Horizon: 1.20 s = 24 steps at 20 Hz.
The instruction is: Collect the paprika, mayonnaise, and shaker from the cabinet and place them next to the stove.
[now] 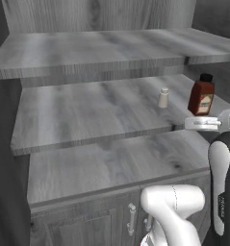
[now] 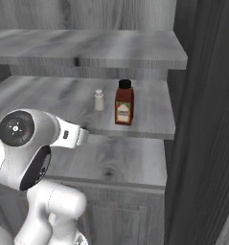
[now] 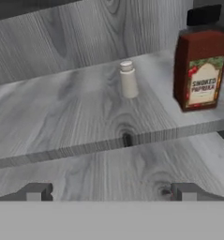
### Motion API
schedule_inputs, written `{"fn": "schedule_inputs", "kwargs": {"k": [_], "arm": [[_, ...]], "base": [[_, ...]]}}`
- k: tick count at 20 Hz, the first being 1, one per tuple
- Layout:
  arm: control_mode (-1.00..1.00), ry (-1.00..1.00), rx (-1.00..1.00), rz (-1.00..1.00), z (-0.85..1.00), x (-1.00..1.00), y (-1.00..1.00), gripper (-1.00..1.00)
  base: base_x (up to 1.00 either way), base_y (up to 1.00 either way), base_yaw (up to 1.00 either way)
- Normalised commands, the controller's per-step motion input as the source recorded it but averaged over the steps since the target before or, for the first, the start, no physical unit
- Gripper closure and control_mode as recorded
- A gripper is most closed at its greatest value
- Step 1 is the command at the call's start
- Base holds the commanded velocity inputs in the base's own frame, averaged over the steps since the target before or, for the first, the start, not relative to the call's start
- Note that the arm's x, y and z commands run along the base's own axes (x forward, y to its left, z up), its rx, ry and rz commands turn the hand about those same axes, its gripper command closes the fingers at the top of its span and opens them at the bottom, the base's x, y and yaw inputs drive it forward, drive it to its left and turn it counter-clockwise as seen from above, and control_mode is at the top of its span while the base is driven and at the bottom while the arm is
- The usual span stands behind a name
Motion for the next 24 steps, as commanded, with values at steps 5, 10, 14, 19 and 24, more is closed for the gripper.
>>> {"fn": "schedule_inputs", "kwargs": {"k": [5, 10, 14, 19, 24], "arm": [[-1.00, -0.01, -0.13, -0.14, 0.00, 0.19, -0.70, -1.00], [-1.00, -0.10, -0.15, -0.07, 0.05, 0.02, -0.45, -1.00], [-1.00, -0.13, -0.04, -0.03, 0.24, 0.00, -0.13, -1.00], [-1.00, -0.09, -0.01, -0.03, 0.07, -0.04, -0.09, -1.00], [-1.00, 0.01, -0.01, -0.01, 0.00, 0.03, 0.00, -1.00]], "base": [[0.00, 0.00, 0.00], [0.00, 0.00, 0.00], [0.00, 0.00, 0.00], [0.00, 0.00, 0.00], [0.00, 0.00, 0.00]]}}
